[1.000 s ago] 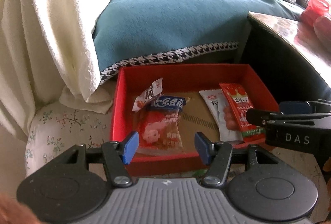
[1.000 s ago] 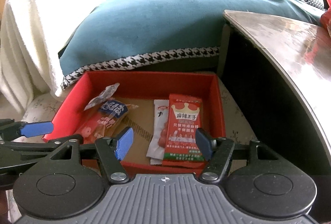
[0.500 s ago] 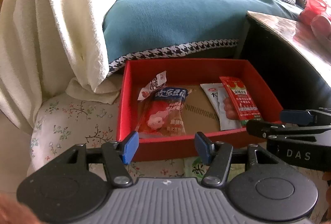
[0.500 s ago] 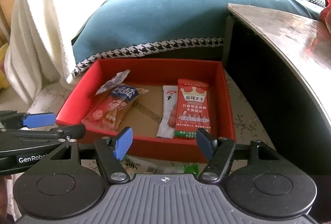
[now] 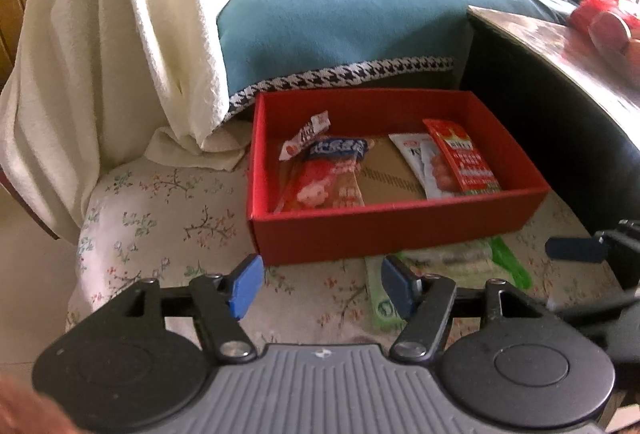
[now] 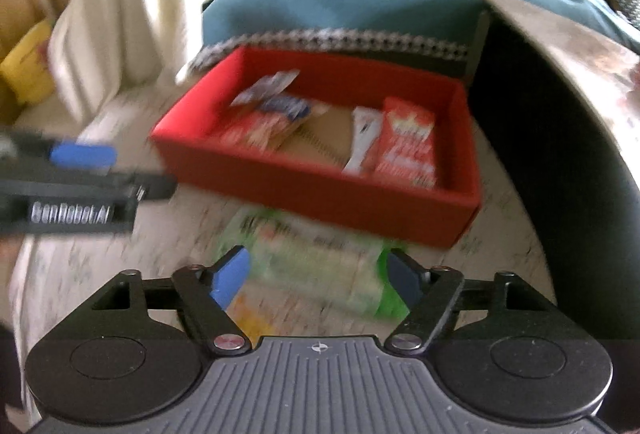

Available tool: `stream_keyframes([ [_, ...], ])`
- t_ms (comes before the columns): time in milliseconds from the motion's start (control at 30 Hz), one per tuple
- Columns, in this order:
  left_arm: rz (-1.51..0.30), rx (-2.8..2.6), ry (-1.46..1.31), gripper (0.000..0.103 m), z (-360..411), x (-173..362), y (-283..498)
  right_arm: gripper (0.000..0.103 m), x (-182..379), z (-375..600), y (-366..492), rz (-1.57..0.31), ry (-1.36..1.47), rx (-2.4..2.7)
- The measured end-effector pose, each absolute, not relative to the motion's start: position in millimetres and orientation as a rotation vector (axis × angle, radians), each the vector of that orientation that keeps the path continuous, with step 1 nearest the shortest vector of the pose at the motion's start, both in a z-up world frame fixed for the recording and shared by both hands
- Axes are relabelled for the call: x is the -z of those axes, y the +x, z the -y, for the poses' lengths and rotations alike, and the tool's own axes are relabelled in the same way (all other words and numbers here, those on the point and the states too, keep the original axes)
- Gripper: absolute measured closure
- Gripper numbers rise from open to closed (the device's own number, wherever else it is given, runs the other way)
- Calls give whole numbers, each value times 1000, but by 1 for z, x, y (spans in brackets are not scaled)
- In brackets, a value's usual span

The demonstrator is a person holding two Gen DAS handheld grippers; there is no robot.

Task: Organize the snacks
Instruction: 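Move both grippers away from the box down toward the loose snacks on the seat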

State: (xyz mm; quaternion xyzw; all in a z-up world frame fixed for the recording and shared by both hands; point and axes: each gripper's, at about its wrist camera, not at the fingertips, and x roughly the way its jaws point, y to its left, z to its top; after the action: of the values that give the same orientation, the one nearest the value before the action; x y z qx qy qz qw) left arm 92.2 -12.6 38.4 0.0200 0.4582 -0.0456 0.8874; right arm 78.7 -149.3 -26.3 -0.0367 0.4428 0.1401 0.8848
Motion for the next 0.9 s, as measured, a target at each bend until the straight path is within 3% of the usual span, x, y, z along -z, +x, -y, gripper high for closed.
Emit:
stream_keyframes([
  [633,-1041,313,55,43,22,-32,34,19,74,144,-10,-1127,-148,-327],
  [900,-1076,476,149,39,30,-20,21,38,89,148,-9,-1174,-191,-347],
])
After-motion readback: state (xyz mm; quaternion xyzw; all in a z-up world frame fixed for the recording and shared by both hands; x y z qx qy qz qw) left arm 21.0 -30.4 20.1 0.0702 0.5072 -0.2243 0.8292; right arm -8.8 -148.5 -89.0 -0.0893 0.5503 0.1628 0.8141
